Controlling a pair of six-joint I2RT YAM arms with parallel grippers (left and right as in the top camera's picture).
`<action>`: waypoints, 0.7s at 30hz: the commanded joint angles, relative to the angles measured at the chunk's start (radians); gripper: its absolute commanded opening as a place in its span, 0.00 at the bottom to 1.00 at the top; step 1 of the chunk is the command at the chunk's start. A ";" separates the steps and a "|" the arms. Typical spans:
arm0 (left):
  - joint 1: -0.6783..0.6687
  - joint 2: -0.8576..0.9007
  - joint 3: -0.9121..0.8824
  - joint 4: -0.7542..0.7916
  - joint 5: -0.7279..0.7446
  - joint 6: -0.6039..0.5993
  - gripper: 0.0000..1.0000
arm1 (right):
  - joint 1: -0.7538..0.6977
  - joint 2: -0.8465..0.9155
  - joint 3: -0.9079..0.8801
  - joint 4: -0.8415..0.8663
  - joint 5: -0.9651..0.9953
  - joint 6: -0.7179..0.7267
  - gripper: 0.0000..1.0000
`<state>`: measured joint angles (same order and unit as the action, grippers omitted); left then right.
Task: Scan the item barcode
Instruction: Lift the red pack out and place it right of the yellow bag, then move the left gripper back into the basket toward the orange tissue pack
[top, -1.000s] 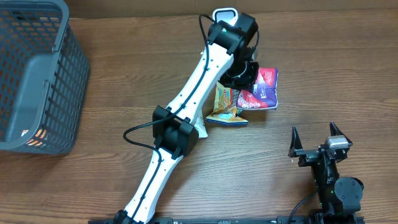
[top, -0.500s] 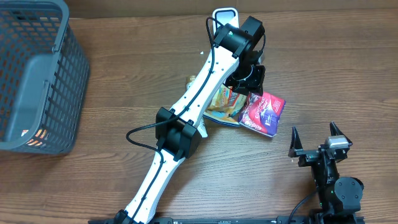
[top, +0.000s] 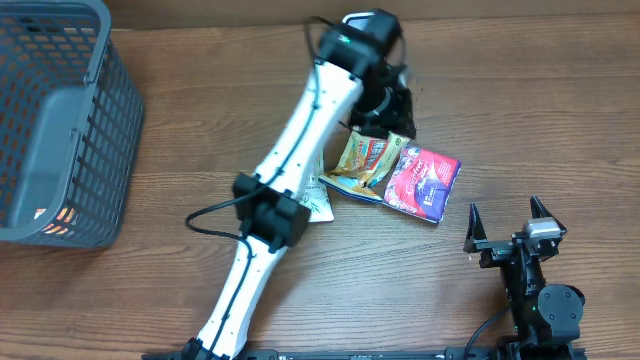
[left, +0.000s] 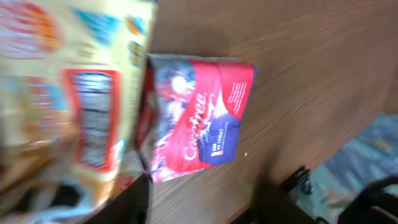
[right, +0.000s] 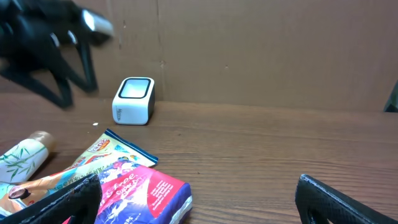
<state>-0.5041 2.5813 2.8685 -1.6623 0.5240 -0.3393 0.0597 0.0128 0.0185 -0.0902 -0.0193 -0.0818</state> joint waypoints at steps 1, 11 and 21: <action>0.098 -0.172 0.054 -0.017 -0.006 0.042 0.77 | 0.005 -0.010 -0.010 0.006 0.003 0.003 1.00; 0.355 -0.436 0.054 -0.027 -0.135 0.024 1.00 | 0.005 -0.010 -0.010 0.006 0.003 0.003 1.00; 0.736 -0.617 0.053 -0.027 -0.507 -0.164 1.00 | 0.005 -0.010 -0.010 0.006 0.003 0.003 1.00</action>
<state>0.1337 2.0056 2.9082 -1.6848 0.2100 -0.4076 0.0597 0.0128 0.0185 -0.0902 -0.0193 -0.0818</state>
